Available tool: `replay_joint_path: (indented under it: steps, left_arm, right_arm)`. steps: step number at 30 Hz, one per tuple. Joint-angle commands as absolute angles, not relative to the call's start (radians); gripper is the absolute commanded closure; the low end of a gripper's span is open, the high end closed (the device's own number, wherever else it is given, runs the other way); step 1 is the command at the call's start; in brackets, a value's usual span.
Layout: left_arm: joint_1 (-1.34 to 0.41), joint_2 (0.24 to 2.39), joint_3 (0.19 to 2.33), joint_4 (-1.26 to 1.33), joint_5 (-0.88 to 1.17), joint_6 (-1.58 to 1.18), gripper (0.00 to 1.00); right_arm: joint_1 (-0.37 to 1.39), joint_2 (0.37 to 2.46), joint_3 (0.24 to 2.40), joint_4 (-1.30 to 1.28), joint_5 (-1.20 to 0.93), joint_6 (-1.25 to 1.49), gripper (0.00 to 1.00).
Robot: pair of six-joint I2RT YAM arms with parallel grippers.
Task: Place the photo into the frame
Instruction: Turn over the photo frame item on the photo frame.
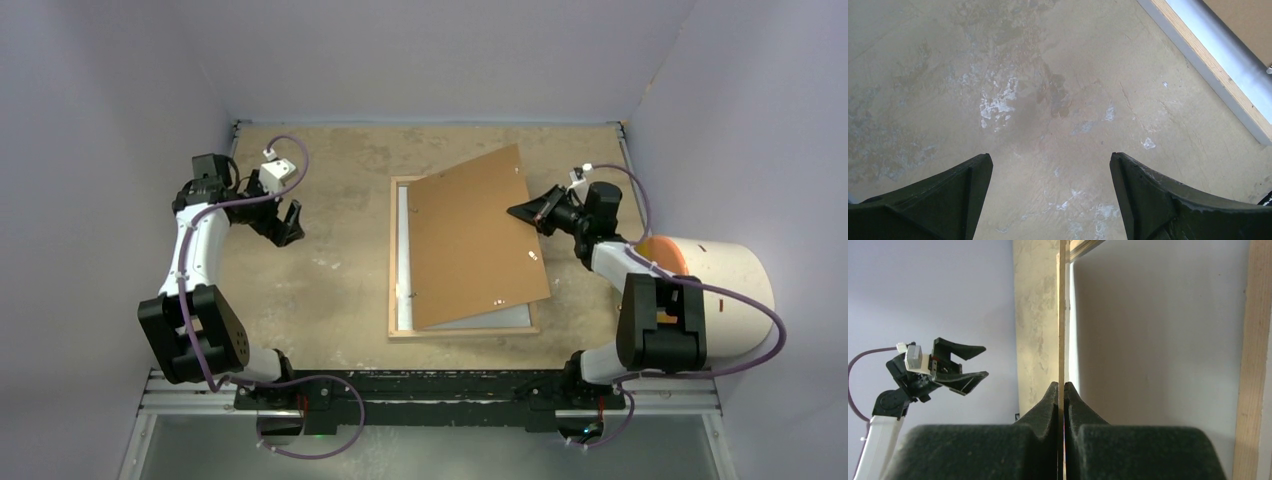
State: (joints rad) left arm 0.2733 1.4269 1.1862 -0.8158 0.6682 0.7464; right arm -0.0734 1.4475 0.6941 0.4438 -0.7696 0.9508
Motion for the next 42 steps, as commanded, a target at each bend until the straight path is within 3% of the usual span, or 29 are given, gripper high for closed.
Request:
replay_joint_path:
  steps: [1,31,42]
  left_arm:
    - [0.269,1.414,1.173,-0.805,0.684,0.777,0.07]
    - [0.269,1.432,1.145,-0.818,0.674,0.809,0.05]
    - [0.268,1.446,1.133,-0.818,0.681,0.807,0.02]
  right_arm:
    - [-0.045,1.456,0.694,0.591,-0.782,1.019,1.0]
    - [0.037,1.529,0.579,0.765,-0.613,1.056,1.0]
    - [0.184,1.56,0.522,0.797,-0.498,1.039,1.0]
